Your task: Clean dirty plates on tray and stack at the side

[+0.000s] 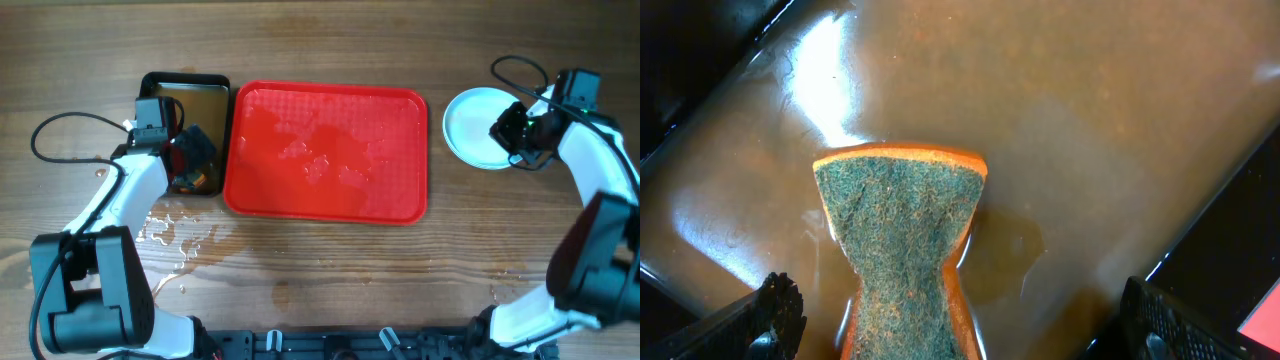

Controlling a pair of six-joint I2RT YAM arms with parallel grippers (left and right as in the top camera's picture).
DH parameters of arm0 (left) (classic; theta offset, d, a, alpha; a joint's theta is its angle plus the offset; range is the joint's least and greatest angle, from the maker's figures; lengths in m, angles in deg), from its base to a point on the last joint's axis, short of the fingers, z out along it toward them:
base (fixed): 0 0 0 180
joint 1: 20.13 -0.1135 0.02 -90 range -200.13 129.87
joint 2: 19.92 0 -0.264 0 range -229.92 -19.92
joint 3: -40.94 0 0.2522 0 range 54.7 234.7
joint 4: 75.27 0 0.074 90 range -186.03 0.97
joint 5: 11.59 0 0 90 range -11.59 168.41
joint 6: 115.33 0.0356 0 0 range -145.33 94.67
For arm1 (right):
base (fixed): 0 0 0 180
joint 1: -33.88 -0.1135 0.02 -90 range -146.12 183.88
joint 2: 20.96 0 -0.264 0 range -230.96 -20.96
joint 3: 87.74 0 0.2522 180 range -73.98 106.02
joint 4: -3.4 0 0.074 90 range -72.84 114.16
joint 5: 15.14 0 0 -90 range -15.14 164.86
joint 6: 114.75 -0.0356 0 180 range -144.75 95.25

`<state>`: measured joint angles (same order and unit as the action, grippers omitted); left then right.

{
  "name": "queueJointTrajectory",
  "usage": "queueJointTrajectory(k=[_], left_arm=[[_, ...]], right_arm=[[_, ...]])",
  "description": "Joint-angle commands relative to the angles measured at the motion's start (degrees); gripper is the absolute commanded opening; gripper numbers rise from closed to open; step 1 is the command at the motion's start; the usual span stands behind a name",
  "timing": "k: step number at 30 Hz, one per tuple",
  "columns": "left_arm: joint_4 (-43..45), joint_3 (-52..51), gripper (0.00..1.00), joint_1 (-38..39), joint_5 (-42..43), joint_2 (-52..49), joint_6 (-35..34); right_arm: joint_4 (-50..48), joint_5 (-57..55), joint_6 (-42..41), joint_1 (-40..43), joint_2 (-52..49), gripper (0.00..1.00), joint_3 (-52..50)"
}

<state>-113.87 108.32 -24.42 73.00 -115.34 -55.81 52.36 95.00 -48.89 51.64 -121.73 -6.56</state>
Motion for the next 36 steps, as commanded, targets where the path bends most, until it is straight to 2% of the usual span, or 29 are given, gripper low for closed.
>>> queueJointTrajectory(k=[1,6,8,9,10,11,12,16,21,23,36], left_arm=[[0.15,-0.11,1.00,-0.11,0.46,-0.39,0.46],[0.13,-0.11,1.00,-0.11,0.46,-0.39,0.46],[0.15,-0.11,1.00,-0.11,0.46,-0.39,0.46],[0.13,-0.11,1.00,-0.11,0.46,-0.39,0.46],[0.13,-0.11,1.00,-0.11,0.46,-0.39,0.46],[0.13,-0.11,1.00,-0.11,0.44,-0.39,0.46],[0.13,-0.11,1.00,-0.11,0.46,-0.39,0.46],[0.15,-0.11,1.00,-0.11,0.46,-0.39,0.46],[0.13,-0.11,1.00,-0.11,0.44,-0.39,0.46],[0.13,-0.11,1.00,-0.11,0.46,-0.39,0.46],[0.15,-0.11,1.00,-0.11,0.46,-0.39,0.46]], right_arm=[[5.70,3.67,4.74,-0.24,13.09,0.04,0.39],[18.10,3.72,7.43,-1.22,28.17,0.04,0.35],[22.62,3.69,8.76,-2.80,33.40,0.08,0.33],[24.28,3.69,8.72,-3.52,35.21,0.13,0.33],[26.05,3.72,8.55,-4.20,36.70,0.23,0.33],[28.26,3.72,7.87,-5.03,38.18,0.50,0.33],[30.14,3.72,6.93,-5.64,39.21,1.00,0.33],[32.63,3.72,0.35,-6.19,39.67,1.00,0.33],[43.45,3.74,-15.08,-6.19,37.73,1.00,0.33],[43.12,3.41,-20.41,-6.19,37.18,1.00,0.33],[42.80,-1.60,-13.38,-7.41,36.76,1.00,0.04]])
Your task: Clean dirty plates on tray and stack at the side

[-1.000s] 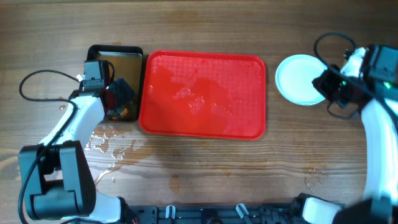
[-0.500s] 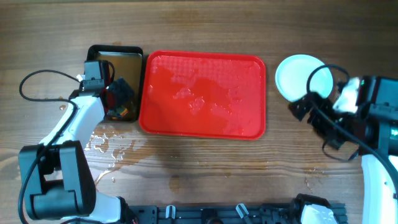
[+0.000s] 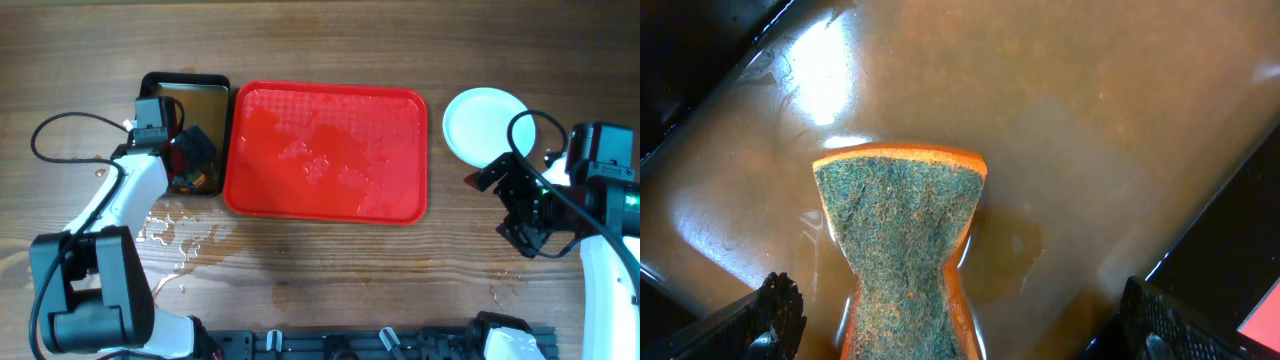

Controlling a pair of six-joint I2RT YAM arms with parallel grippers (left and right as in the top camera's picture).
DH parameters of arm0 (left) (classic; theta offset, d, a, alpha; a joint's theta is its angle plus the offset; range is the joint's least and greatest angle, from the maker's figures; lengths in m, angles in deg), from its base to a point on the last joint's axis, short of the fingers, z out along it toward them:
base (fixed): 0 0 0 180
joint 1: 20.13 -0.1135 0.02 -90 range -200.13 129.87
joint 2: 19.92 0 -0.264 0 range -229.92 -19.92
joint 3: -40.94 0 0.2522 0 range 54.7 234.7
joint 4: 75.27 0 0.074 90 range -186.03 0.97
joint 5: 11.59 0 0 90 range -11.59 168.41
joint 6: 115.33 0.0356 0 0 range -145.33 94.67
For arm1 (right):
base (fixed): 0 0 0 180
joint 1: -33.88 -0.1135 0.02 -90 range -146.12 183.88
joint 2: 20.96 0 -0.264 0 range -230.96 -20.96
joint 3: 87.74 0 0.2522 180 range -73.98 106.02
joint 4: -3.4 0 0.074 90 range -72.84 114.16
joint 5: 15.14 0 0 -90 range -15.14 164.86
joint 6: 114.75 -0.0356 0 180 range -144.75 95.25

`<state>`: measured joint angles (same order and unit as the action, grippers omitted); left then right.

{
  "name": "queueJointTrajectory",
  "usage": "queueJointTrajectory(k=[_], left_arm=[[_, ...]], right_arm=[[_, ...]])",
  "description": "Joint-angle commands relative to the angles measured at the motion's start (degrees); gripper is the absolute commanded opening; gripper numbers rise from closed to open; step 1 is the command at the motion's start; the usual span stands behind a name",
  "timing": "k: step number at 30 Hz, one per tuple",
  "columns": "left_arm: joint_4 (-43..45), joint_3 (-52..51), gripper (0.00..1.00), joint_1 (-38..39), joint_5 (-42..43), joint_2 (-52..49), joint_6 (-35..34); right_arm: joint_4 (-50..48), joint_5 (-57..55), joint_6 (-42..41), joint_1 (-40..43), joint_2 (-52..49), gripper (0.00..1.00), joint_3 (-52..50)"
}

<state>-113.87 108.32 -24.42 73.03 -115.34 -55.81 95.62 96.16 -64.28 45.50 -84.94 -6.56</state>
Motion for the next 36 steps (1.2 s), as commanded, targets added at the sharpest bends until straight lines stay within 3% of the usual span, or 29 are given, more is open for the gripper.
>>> queueJointTrajectory(k=[1,7,13,16,22,26,31,36], left_arm=[[0.15,-0.11,1.00,-0.11,0.42,-0.39,0.46],[0.15,-0.11,1.00,-0.11,0.44,-0.39,0.48],[0.15,-0.11,1.00,-0.09,0.42,-0.39,0.46],[0.15,-0.11,1.00,-0.11,0.44,-0.39,0.46],[0.15,-0.11,1.00,-0.11,0.42,-0.39,0.46],[0.15,-0.11,1.00,-0.11,0.42,-0.39,0.46],[0.15,-0.11,1.00,-0.11,0.42,-0.39,0.48],[0.15,-0.11,1.00,-0.11,0.42,-0.39,0.46]], right_arm=[[-1.40,-3.54,2.03,-1.99,0.28,1.00,-0.48],[-26.25,-4.83,1.90,-11.28,11.65,1.00,-13.99],[-54.34,-4.83,1.18,-15.37,26.93,1.00,-37.99],[-67.17,-6.01,-3.56,-15.37,36.13,1.00,-51.19],[-75.45,-10.47,-12.02,-15.37,51.98,1.00,-65.53],[-78.47,-12.00,-8.41,-15.37,57.81,1.00,-66.75],[-79.17,-15.61,5.07,-15.37,63.80,1.00,-66.82],[-79.54,-27.98,9.73,-15.37,63.82,1.00,-67.10]])
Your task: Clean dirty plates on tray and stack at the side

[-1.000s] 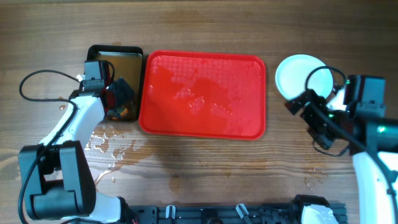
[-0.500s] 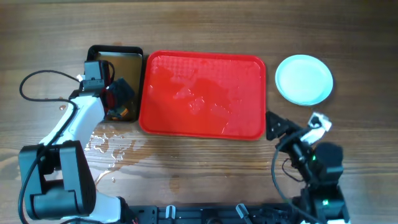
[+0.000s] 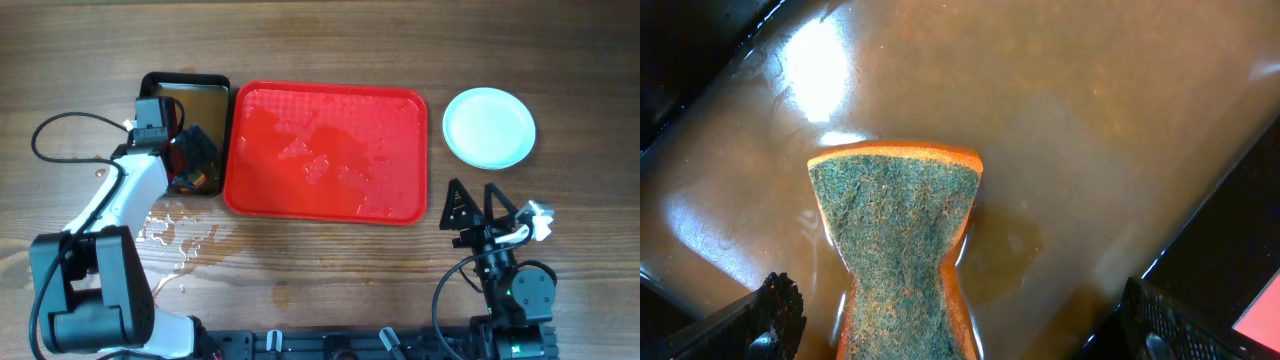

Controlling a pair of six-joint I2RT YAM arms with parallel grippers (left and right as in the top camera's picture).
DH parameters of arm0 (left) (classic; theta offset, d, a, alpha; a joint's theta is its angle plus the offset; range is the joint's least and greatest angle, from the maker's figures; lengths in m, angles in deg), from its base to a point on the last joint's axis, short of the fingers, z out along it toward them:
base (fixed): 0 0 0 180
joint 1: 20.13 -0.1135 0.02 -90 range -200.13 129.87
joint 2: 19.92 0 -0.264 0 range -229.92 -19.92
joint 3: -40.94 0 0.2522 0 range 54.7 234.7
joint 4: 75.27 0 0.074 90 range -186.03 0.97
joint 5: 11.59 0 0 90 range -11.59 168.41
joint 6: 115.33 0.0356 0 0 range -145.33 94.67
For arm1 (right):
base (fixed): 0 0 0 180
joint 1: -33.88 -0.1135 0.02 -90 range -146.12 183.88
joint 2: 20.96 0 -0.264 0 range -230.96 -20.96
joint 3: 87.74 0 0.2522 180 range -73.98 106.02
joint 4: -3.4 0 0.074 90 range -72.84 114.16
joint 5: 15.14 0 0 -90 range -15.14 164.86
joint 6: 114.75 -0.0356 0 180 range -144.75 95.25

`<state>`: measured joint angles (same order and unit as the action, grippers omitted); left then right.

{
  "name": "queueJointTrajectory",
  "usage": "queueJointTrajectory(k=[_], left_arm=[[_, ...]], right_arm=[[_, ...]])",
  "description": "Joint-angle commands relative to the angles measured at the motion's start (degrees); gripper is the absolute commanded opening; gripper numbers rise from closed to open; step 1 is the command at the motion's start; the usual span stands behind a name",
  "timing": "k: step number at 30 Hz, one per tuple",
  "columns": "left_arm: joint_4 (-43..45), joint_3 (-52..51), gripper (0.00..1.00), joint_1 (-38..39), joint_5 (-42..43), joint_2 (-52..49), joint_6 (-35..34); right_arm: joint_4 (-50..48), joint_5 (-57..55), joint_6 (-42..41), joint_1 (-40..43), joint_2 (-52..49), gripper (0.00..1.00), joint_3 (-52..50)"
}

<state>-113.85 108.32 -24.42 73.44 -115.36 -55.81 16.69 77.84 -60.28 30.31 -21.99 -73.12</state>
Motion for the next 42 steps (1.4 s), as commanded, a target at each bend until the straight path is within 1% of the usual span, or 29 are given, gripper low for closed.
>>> queueJointTrajectory(k=[1,2,3,5,42], left_arm=[[0.13,-0.11,1.00,-0.11,0.00,-0.37,0.46],[0.13,-0.11,1.00,-0.11,0.00,-0.37,0.46],[0.13,-0.11,1.00,-0.11,0.00,-0.37,0.46],[0.13,-0.11,1.00,-0.07,0.00,-0.37,0.46],[0.13,-0.11,1.00,-0.07,0.00,-0.37,0.46]], right_arm=[[-0.74,-11.06,7.23,-0.17,0.87,1.00,-0.55],[-0.76,-11.41,10.49,-0.17,0.87,1.00,-0.55],[-0.61,-10.62,16.11,-0.17,0.87,1.00,-0.55],[-0.39,-8.55,21.77,-0.17,0.87,1.00,-0.55],[-0.44,-8.57,21.88,-0.17,0.83,1.00,-0.55]])
